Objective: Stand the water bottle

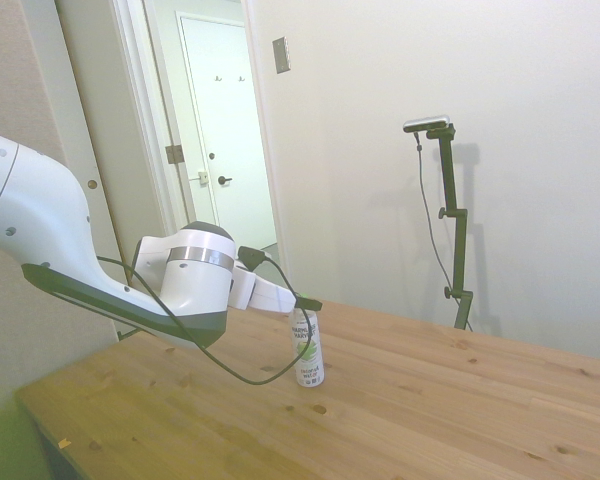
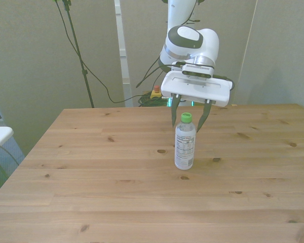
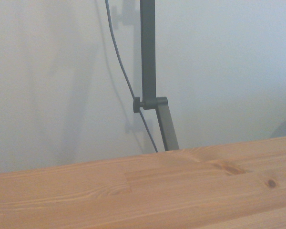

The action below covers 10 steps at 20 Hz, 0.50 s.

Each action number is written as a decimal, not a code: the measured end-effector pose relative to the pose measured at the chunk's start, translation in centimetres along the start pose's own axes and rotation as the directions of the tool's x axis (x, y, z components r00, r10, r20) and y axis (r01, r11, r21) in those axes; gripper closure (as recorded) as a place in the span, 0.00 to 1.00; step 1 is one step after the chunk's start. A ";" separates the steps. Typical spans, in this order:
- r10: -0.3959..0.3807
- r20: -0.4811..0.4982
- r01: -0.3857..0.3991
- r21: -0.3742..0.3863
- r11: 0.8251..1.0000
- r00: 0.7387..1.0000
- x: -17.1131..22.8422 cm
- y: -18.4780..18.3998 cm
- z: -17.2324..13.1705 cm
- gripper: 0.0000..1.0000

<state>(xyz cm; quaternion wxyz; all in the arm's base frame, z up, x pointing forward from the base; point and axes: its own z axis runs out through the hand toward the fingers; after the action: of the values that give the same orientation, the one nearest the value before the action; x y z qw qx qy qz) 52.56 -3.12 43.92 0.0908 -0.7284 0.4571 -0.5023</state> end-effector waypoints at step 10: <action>0.021 0.094 -0.020 -0.007 1.000 0.995 1.9 -2.1 -5.4 0.00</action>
<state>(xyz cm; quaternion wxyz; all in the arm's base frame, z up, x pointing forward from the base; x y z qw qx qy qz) 49.57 -1.56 48.96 0.1152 -0.7469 0.4614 -0.4648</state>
